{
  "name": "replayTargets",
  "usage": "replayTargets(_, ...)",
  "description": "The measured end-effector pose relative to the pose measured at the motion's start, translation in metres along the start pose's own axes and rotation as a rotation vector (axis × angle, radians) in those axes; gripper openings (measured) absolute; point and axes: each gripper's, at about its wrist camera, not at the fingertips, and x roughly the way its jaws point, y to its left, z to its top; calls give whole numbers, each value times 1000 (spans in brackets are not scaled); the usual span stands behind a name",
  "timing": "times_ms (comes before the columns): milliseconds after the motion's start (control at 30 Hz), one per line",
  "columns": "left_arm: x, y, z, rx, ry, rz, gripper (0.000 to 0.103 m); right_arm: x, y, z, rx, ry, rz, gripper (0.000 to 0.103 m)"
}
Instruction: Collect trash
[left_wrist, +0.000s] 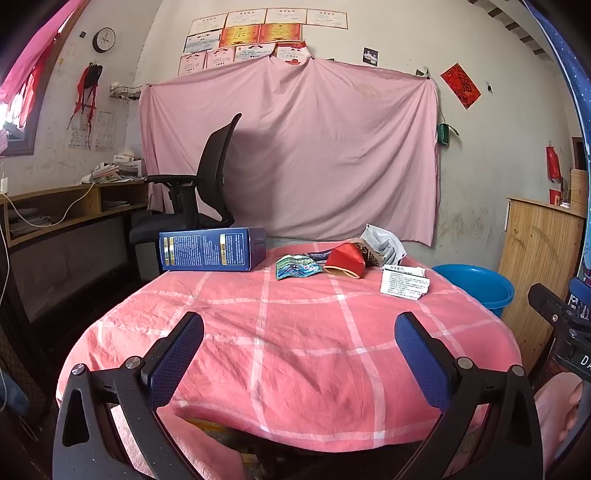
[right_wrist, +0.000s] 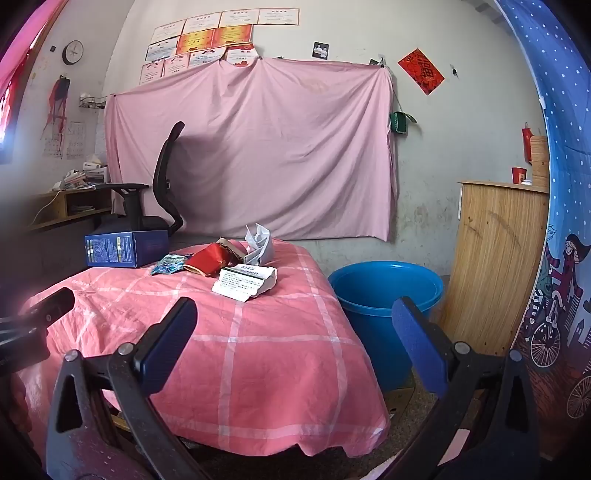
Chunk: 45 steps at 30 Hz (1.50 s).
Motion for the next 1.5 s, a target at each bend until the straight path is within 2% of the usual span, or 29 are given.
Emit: replayTargets(1500, 4, -3, -1, 0, 0, -8, 101, -1, -2, 1, 10, -4, 3, 103)
